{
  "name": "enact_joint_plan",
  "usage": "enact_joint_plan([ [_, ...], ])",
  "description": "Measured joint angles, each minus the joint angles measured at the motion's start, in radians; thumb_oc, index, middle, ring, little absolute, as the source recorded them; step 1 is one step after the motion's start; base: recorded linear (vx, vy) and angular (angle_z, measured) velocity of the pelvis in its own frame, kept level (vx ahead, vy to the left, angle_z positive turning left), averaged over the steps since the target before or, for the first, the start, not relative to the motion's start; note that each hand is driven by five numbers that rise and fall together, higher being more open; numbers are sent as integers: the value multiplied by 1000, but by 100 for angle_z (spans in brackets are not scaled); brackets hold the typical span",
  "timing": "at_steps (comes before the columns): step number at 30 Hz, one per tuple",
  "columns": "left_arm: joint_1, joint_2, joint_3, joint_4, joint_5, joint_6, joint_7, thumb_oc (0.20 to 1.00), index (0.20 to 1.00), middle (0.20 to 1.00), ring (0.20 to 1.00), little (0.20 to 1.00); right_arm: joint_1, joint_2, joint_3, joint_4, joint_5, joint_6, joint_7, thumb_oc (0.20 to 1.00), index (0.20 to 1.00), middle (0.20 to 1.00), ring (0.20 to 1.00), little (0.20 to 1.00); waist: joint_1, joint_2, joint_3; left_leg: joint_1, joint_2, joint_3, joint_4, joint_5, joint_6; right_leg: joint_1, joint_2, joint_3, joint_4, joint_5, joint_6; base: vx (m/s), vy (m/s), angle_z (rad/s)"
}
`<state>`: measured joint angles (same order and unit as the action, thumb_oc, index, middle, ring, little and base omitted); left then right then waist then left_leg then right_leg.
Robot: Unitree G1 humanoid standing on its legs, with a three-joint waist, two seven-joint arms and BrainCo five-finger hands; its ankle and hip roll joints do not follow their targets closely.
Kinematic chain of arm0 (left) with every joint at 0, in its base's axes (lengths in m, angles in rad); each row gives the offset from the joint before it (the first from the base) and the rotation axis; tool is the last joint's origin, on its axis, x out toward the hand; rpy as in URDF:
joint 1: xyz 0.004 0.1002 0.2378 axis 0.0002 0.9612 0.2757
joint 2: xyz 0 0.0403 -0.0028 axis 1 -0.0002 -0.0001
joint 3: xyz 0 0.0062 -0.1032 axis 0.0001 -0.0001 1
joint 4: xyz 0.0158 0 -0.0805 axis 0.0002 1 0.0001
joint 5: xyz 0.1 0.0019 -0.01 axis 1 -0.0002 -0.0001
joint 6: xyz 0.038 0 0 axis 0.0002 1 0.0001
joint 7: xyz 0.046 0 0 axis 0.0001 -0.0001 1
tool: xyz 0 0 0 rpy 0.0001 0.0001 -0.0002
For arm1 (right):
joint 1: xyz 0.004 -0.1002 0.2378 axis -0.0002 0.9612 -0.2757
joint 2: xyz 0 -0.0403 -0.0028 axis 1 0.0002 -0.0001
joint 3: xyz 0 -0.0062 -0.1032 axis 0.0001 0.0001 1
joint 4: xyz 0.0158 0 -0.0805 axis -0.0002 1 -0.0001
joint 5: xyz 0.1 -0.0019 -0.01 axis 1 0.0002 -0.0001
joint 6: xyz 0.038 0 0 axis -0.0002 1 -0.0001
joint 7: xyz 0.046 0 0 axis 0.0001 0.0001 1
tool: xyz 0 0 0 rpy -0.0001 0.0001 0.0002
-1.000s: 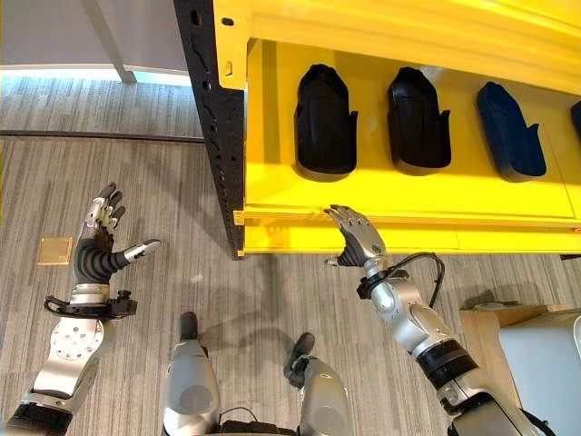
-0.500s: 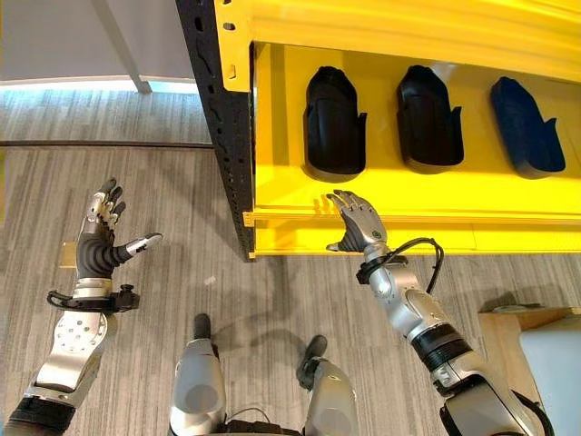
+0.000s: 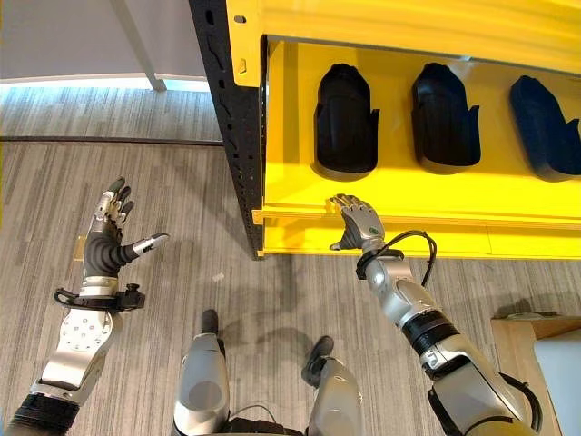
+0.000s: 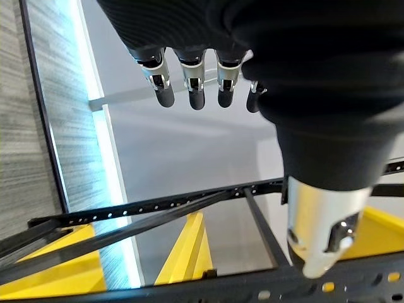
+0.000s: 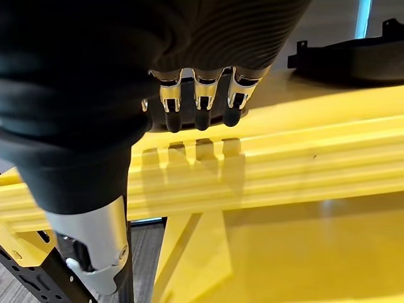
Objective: Move parts from the plastic box to the shelf.
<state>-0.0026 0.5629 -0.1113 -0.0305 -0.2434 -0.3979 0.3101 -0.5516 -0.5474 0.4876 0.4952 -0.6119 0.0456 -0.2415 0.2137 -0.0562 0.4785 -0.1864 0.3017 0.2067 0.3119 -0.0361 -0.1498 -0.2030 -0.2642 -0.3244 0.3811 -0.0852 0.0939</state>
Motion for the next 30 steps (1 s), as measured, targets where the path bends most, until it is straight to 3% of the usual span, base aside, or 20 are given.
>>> enact_joint_plan([
  [21,-27,2,-19,26,0,23,-1,1000,1000,1000,1000,1000,-106,5,12,162,-1,26,-57,1000,1000,1000,1000,1000,23,18,10,-42,-7,-16,93,-53,3,-28,-32,3,76,-37,2,49,8,1],
  [30,-37,2,-46,26,-2,23,-10,1000,1000,1000,1000,1000,-163,7,12,209,-3,23,-84,1000,1000,1000,1000,1000,22,43,24,-72,-8,-27,112,-55,1,-72,-48,5,137,-69,-5,50,11,2],
])
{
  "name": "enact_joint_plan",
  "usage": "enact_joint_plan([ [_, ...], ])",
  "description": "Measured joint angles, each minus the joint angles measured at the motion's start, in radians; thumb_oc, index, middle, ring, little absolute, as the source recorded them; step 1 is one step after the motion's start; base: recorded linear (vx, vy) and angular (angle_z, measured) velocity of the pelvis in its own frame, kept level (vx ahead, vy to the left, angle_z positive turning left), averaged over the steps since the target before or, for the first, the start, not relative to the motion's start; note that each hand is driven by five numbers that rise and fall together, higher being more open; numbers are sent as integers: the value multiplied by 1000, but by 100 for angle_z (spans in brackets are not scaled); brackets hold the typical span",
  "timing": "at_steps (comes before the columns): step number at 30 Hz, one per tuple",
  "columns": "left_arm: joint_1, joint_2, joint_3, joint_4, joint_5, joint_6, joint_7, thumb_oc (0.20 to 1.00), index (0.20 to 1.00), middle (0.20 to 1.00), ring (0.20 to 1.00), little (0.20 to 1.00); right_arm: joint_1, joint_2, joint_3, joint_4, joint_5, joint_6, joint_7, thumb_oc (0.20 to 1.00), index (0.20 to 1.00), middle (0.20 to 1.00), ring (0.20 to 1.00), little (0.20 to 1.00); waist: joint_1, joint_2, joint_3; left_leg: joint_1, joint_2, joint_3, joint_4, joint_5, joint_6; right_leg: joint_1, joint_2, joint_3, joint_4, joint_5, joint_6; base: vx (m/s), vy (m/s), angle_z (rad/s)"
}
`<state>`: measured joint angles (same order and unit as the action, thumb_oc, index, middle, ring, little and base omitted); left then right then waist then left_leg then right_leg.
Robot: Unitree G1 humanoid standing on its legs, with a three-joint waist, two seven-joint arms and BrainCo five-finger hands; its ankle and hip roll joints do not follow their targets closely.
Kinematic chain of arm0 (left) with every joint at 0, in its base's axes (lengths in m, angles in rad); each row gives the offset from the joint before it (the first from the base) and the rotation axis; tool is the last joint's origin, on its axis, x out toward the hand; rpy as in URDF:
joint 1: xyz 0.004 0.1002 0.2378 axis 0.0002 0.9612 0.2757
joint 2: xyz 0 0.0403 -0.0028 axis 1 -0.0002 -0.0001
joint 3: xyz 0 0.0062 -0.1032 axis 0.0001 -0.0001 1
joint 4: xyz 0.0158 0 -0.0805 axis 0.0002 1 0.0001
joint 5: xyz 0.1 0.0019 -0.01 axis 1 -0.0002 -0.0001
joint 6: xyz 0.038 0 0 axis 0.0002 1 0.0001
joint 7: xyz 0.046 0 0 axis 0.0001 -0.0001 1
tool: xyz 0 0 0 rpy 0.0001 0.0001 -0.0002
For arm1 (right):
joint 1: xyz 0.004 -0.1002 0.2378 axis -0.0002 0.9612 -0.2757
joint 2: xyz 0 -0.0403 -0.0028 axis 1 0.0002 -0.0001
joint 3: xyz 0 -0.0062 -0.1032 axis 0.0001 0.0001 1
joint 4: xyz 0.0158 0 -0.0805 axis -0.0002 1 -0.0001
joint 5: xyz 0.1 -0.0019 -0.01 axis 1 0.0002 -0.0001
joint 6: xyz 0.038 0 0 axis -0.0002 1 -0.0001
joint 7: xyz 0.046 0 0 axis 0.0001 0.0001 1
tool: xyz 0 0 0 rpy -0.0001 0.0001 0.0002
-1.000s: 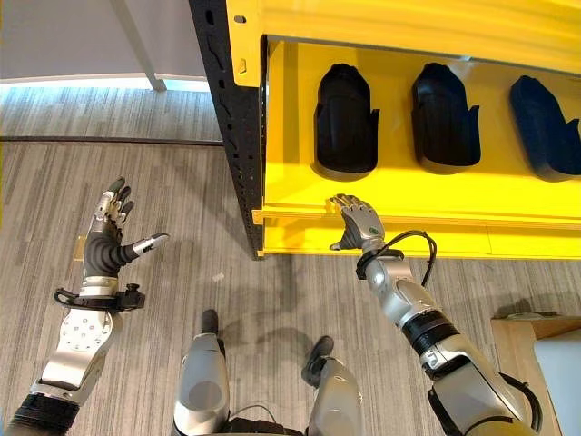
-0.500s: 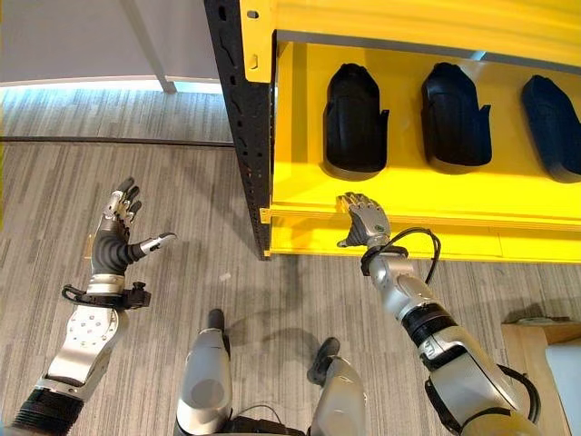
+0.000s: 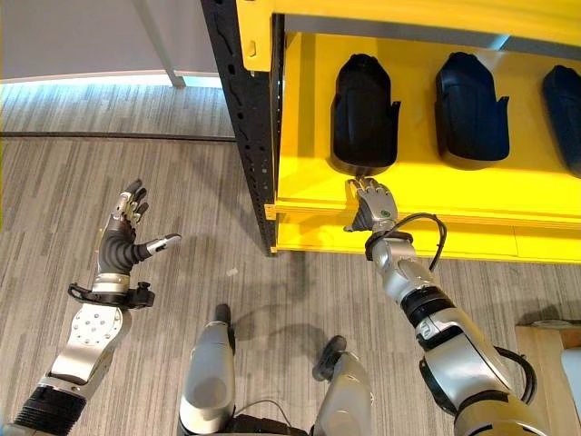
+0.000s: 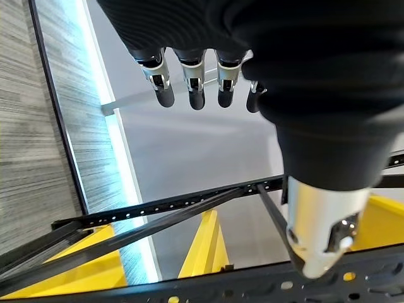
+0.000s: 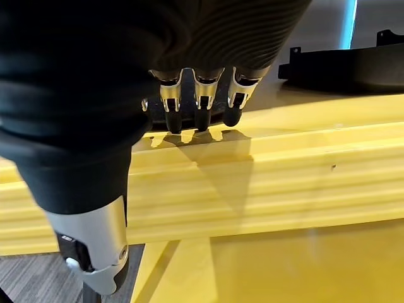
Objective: Move parts from the plastic box to the shelf.
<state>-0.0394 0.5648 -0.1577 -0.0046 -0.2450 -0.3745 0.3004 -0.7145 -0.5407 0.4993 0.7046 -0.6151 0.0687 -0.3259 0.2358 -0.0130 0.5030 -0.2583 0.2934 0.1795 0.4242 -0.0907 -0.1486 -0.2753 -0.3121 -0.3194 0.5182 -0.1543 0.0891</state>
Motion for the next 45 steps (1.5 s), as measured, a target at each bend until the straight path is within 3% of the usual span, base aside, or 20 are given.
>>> enact_joint_plan([
  [14,-15,0,-2,1,-18,2,-19,1000,1000,1000,1000,1000,-64,-20,21,46,-77,-12,10,1000,1000,1000,1000,1000,2,8,7,-6,0,-2,3,1,-2,-33,-10,6,59,-31,-9,36,7,0],
  [25,-27,1,-22,7,-19,16,-20,1000,1000,1000,1000,1000,-117,-35,23,64,-87,-10,12,1000,1000,1000,1000,1000,2,19,12,-36,5,-12,2,18,-13,-72,-10,4,91,-41,-21,-1,-1,1],
  [45,-60,6,-78,39,-20,18,-10,1000,1000,1000,1000,1000,-215,-89,102,95,-54,0,52,1000,1000,1000,1000,1000,-7,35,24,-55,-5,-10,-3,28,-5,-104,-22,10,111,-44,-27,-11,19,0],
])
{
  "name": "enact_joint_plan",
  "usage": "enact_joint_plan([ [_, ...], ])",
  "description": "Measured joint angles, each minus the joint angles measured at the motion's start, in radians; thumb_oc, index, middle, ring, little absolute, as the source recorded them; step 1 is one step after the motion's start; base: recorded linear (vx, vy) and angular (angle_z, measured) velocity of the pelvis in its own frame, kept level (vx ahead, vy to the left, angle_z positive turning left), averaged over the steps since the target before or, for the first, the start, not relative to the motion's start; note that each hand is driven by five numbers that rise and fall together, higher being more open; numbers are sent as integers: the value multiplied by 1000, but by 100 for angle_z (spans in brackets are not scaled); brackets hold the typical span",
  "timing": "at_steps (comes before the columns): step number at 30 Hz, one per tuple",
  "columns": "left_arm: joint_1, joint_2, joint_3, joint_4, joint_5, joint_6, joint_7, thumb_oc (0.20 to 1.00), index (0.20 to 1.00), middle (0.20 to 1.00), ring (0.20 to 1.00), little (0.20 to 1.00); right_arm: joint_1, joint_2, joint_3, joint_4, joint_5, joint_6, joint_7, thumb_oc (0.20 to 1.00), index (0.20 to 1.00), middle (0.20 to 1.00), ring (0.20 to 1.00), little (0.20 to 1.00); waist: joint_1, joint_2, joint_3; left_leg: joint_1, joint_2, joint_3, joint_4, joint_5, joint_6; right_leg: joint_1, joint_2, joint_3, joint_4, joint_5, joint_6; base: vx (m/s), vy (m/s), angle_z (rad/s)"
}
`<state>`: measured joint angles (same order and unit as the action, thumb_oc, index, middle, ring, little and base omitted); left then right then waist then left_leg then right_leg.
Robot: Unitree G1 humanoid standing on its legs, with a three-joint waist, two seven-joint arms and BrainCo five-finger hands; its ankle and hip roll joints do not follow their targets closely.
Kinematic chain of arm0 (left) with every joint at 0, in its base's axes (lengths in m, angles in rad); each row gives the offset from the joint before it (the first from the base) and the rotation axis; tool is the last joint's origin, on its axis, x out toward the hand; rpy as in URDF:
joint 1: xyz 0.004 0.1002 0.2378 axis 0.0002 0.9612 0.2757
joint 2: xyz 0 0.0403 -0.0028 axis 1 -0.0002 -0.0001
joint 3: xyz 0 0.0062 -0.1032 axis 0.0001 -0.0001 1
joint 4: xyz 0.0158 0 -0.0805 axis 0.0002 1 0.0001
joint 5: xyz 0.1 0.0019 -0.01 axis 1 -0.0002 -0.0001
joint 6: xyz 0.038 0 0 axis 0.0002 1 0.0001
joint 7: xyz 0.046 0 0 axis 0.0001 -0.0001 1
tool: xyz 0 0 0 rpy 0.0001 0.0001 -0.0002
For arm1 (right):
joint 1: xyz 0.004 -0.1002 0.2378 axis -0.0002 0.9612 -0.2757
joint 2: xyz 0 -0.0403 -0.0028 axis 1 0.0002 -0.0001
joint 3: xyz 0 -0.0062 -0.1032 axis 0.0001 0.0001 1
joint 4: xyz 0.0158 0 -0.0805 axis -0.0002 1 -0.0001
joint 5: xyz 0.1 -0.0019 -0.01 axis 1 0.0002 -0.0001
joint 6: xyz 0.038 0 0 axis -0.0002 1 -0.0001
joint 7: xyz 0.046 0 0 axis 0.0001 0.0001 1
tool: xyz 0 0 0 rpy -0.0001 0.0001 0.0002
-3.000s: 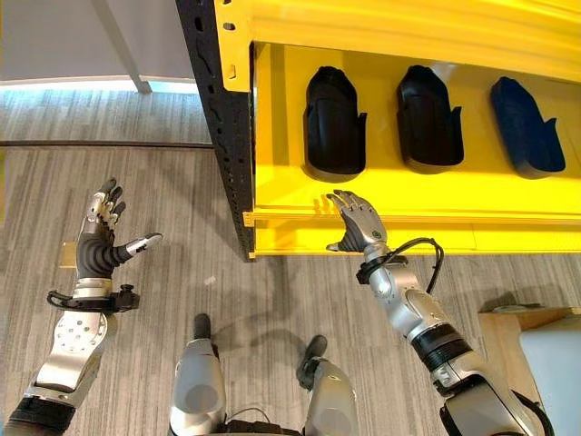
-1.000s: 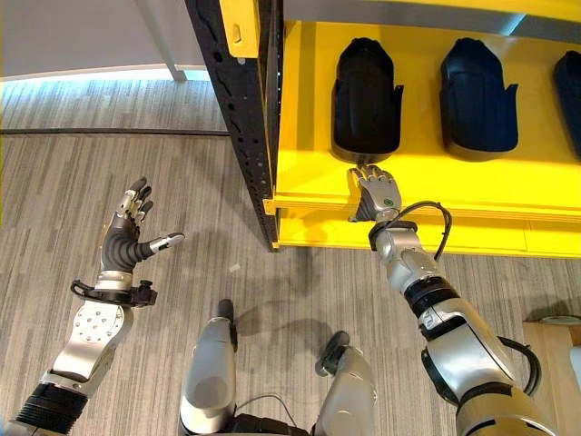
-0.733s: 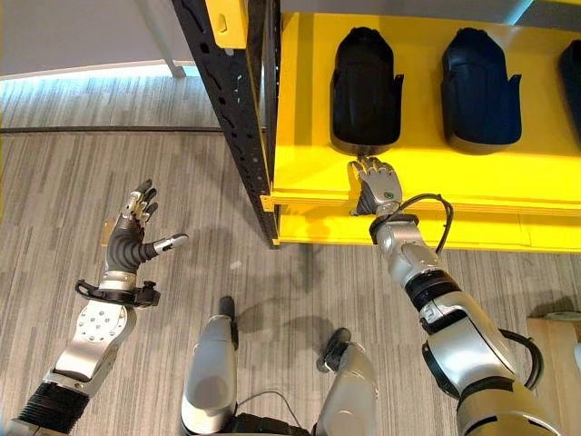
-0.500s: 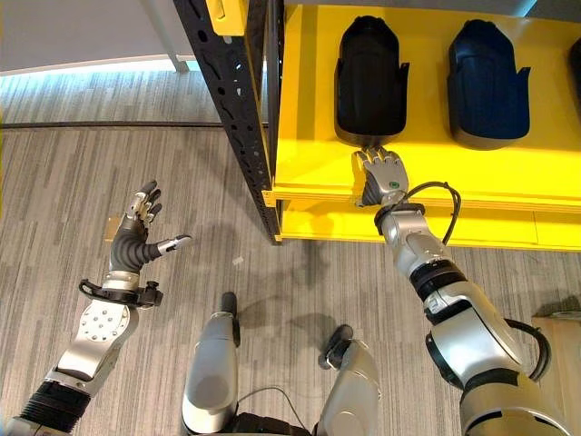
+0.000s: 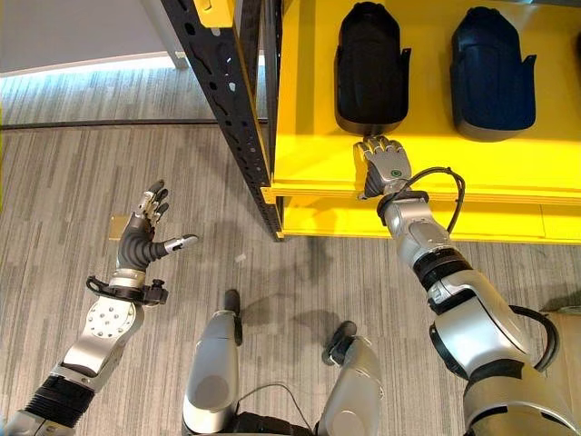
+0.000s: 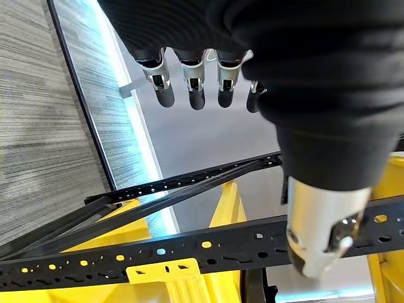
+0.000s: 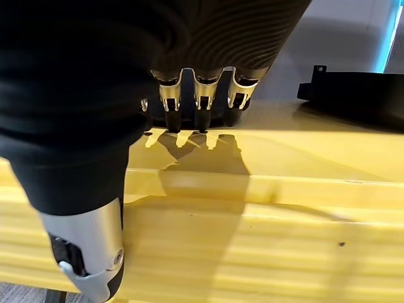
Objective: Move parts from the plastic box to the shelf.
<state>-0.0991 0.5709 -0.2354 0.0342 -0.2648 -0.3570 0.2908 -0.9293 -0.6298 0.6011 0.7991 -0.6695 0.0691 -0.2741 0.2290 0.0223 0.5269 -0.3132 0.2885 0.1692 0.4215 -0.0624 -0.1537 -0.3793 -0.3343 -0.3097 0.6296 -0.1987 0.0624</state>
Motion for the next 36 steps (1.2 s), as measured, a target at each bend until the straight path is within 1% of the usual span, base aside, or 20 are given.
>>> enact_joint_plan([
  [4,7,0,1,6,-1,-3,0,1000,1000,1000,1000,1000,44,0,-30,-52,87,-4,-13,1000,1000,1000,1000,1000,-5,0,0,4,-1,4,-5,2,1,0,1,0,-5,1,0,-52,37,-2],
  [8,11,-3,-1,6,-20,-39,0,1000,1000,1000,1000,1000,164,-13,-88,-180,225,-49,-29,1000,1000,1000,1000,1000,-27,-2,-1,23,-1,20,-23,8,-4,12,16,10,-36,17,4,-79,48,-7],
  [10,14,-11,0,5,-21,-47,20,1000,1000,1000,1000,1000,263,-19,-151,-307,289,-65,-44,1000,1000,1000,1000,1000,-38,-4,0,25,-1,24,-32,9,-3,17,21,10,-55,27,5,-64,21,-5],
  [11,24,-11,3,5,-21,-47,40,1000,1000,1000,1000,1000,326,-18,-166,-388,315,-77,-55,1000,1000,1000,1000,1000,-57,-9,0,25,-1,29,-35,9,-2,19,24,12,-68,35,7,-64,15,-11],
  [14,32,-16,3,0,-19,-49,74,1000,1000,1000,1000,1000,394,-17,-168,-492,346,-92,-57,1000,1000,1000,1000,1000,-92,-16,2,31,3,45,-40,8,0,23,37,26,-97,57,12,-74,3,-18],
  [15,31,-16,9,-13,-18,-54,88,1000,1000,1000,1000,1000,460,-16,-167,-544,370,-99,-48,1000,1000,1000,1000,1000,-108,-27,5,35,7,52,-47,11,1,24,44,29,-108,64,12,-99,5,-14],
  [18,55,-20,26,-21,-19,-66,115,1000,1000,1000,1000,1000,569,-18,-174,-677,403,-113,-38,1000,1000,1000,1000,1000,-122,-38,6,64,10,68,-92,32,2,39,59,32,-144,82,12,-62,34,-14],
  [19,86,-26,31,-22,-19,-76,126,1000,1000,1000,1000,1000,635,-18,-187,-769,431,-146,-35,1000,1000,1000,1000,1000,-134,-39,7,108,9,78,-124,36,6,76,66,31,-174,91,16,-28,55,-14],
  [21,94,-52,42,-34,-20,-83,133,1000,1000,1000,1000,1000,674,-18,-220,-840,462,-171,-35,1000,1000,1000,1000,1000,-140,-41,6,133,11,88,-144,37,7,101,74,35,-205,98,22,-26,77,-9],
  [22,112,-66,45,-57,-21,-85,131,1000,1000,1000,1000,1000,703,-17,-256,-903,497,-203,-43,1000,1000,1000,1000,1000,-142,-42,5,148,10,97,-160,42,8,116,79,36,-234,113,25,-34,107,-7],
  [24,134,-88,52,-99,-38,-86,118,1000,1000,1000,1000,1000,743,-6,-298,-957,580,-224,-40,1000,1000,1000,1000,1000,-146,-41,4,175,5,109,-203,60,11,146,83,36,-285,140,29,-34,91,-7],
  [25,165,-99,54,-147,-84,-90,80,1000,1000,1000,1000,1000,782,20,-341,-982,715,-250,-17,1000,1000,1000,1000,1000,-144,-42,1,212,-3,122,-253,80,14,182,87,26,-339,167,36,-9,57,-2],
  [27,187,-130,76,-159,-136,-87,21,1000,1000,1000,1000,1000,830,85,-389,-981,862,-251,36,1000,1000,1000,1000,1000,-156,-35,-7,246,-12,123,-292,90,16,225,87,19,-383,181,46,-1,57,6],
  [28,220,-138,79,-158,-203,-81,-38,1000,1000,1000,1000,1000,885,114,-395,-975,985,-247,88,1000,1000,1000,1000,1000,-159,-34,-44,270,-15,130,-317,96,10,251,87,15,-417,189,52,1,66,8],
  [29,238,-138,80,-159,-237,-77,-74,1000,1000,1000,1000,1000,915,115,-395,-974,1016,-240,109,1000,1000,1000,1000,1000,-159,-35,-78,272,-19,131,-327,96,10,256,87,11,-431,192,55,11,85,8],
  [30,260,-145,78,-157,-272,-41,-134,1000,1000,1000,1000,1000,944,132,-396,-967,1044,-233,133,1000,1000,1000,1000,1000,-165,-29,-130,309,-28,133,-360,100,15,305,86,-3,-476,203,65,4,79,13],
  [32,266,-152,59,-156,-279,-24,-188,1000,1000,1000,1000,1000,950,154,-393,-963,1049,-233,149,1000,1000,1000,1000,1000,-167,-21,-188,338,-37,132,-386,100,15,344,85,-12,-512,210,72,-20,71,13],
  [33,262,-152,39,-156,-286,-16,-249,1000,1000,1000,1000,1000,949,154,-393,-963,1049,-234,160,1000,1000,1000,1000,1000,-166,-11,-239,353,-45,131,-406,102,13,374,85,-24,-555,226,81,-20,51,14],
  [35,264,-152,28,-155,-314,1,-309,1000,1000,1000,1000,1000,956,154,-392,-962,1049,-233,160,1000,1000,1000,1000,1000,-165,-3,-277,383,-56,126,-431,105,11,426,84,-41,-610,246,91,-30,62,17],
  [36,266,-152,26,-151,-350,30,-350,1000,1000,1000,1000,1000,961,156,-389,-948,1050,-226,158,1000,1000,1000,1000,1000,-167,1,-311,386,-67,126,-459,115,11,440,83,-52,-651,268,96,-35,62,15],
])
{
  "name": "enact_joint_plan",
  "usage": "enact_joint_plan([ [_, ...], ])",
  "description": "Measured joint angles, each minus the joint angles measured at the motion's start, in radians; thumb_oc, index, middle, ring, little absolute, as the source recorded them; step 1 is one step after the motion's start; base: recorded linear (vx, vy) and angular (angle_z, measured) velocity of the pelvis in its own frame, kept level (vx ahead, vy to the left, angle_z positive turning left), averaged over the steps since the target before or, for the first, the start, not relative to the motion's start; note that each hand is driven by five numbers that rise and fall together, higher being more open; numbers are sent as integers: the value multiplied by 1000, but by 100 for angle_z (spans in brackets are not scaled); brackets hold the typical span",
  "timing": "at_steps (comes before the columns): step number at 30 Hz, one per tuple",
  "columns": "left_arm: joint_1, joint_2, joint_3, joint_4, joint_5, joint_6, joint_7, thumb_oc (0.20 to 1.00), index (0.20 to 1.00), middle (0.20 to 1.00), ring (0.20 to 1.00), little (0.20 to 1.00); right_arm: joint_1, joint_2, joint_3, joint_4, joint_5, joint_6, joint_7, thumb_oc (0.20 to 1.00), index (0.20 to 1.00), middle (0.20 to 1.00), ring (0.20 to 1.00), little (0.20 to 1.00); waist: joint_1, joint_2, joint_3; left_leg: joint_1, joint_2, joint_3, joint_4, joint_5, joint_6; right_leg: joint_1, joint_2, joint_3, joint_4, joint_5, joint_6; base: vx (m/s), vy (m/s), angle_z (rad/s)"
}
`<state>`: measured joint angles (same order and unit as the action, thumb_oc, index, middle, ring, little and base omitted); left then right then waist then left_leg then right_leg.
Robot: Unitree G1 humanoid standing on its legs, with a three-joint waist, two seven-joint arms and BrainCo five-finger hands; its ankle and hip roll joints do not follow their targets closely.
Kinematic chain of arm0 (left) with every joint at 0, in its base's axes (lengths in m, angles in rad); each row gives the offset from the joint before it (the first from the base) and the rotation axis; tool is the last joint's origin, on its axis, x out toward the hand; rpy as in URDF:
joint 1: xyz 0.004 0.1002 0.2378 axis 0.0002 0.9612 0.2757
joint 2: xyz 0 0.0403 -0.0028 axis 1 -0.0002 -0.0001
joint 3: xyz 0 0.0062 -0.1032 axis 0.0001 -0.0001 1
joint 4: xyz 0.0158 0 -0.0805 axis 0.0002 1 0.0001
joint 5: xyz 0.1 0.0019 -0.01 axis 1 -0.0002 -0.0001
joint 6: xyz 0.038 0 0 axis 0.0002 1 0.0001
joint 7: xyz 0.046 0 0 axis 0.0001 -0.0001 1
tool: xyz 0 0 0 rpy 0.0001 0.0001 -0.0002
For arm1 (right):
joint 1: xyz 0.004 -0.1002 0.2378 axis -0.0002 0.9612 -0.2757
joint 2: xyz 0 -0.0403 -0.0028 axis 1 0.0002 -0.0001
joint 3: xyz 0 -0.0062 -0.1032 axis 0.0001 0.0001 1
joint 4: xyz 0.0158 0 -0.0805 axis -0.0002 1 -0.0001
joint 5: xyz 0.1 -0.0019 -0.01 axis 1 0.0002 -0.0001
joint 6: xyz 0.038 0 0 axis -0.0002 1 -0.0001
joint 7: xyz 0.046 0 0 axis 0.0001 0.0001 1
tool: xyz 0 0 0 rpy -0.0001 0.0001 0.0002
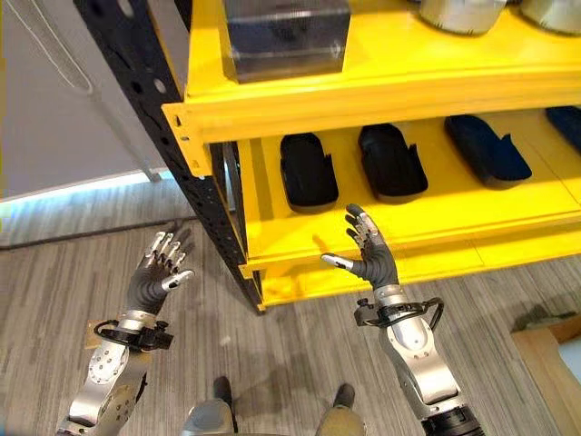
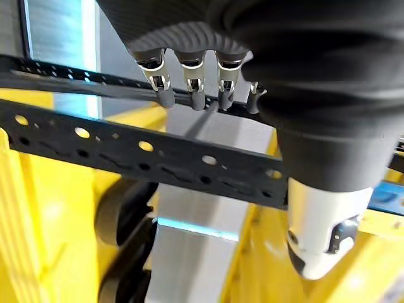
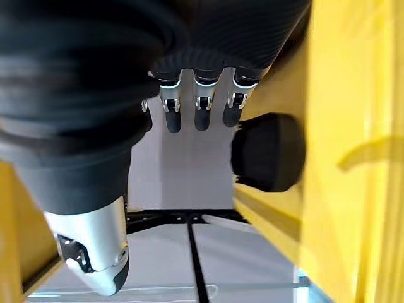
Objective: Move parts from the plastic box to the shelf.
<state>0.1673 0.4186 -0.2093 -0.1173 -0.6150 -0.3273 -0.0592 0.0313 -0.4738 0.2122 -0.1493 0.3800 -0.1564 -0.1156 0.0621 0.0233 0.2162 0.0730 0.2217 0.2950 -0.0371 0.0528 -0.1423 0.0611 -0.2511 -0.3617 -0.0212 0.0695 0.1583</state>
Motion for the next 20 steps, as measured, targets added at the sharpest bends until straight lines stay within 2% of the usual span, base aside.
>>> enact_joint_plan([
  [3,-22,0,-15,33,-23,41,-51,1000,1000,1000,1000,1000,15,5,33,95,-1,18,-6,1000,1000,1000,1000,1000,-3,1,-19,34,-22,-4,-58,20,0,54,-7,-23,-57,24,12,-31,24,16],
  [10,-47,-2,-23,46,-42,108,-95,1000,1000,1000,1000,1000,28,35,34,106,-9,30,-18,1000,1000,1000,1000,1000,-4,-6,-26,31,-43,-41,-56,22,3,87,-22,-66,-69,31,15,-6,-5,16],
  [20,-46,-2,2,54,-42,147,-97,1000,1000,1000,1000,1000,46,65,29,141,-8,24,-47,1000,1000,1000,1000,1000,-3,-44,-41,34,-49,-39,-60,16,13,90,-30,-66,-69,31,15,5,-3,2],
])
